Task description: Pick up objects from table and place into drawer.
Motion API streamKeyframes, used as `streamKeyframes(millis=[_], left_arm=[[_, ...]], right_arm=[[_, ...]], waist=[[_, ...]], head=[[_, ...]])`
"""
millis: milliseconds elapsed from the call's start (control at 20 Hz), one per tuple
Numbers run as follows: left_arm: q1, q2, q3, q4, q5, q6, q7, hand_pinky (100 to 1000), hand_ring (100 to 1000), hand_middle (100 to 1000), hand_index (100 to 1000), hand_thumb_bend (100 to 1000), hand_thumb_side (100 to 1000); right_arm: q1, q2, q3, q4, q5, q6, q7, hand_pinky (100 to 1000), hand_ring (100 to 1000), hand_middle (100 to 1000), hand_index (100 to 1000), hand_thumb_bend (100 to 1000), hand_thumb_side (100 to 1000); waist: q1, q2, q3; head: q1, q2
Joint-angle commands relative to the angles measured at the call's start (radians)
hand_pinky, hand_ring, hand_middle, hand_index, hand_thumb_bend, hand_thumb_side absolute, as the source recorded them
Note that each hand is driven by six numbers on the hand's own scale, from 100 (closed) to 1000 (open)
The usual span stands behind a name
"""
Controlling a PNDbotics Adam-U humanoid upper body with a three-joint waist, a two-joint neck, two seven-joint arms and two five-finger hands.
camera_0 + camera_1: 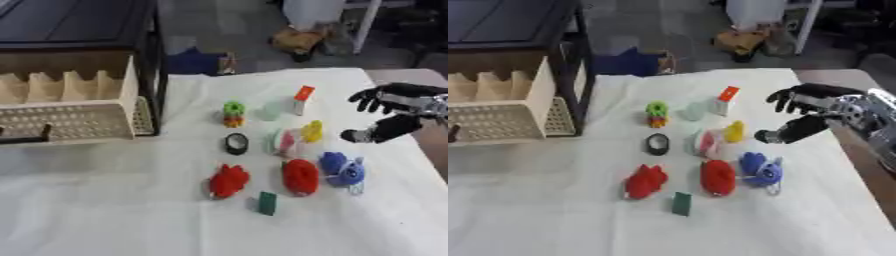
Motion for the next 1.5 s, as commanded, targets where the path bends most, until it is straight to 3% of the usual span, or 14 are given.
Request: streamKeyframes(millis=[50,400,900,1500], left_arm=[[-0.009,0.022,0.007,-0.012,0.004,0.0,-0.006,100,100,100,689,441,1000],[-0.009,0.023,0.005,-0.012,0.003,0.0,-0.018,100,100,100,685,434,1000],[-0.008,0.02,0.004,-0.012,0.005,0.001,-0.024,100,100,100,683,423,1000],[-0.003,0.012,-0.001,-0.012,0.008,0.001,-0.033,100,100,100,679,402,1000]], right_arm=[[-0.005,-0.061,0.009,-0.009,0.007,-0.009,0.021,718,792,779,952,512,636],[-0.015,-0.098,0.056,0.001,0.07,-0.042,0.068,711,787,768,942,525,632],[-0.025,-0.113,0.094,0.016,0.062,-0.058,0.108,720,808,782,942,520,616],[-0.062,-0.079,0.159,0.056,0.084,-0.052,0.116,703,791,767,932,493,591]], waist=[[-0.002,-0.014,0.001],[-0.007,-0.014,0.004],[-0.009,-0.014,0.006],[-0.005,-0.01,0.015]], head=[[-0.003,-0.006],[-0.006,-0.005],[-0.01,-0.006],[-0.02,-0.007]])
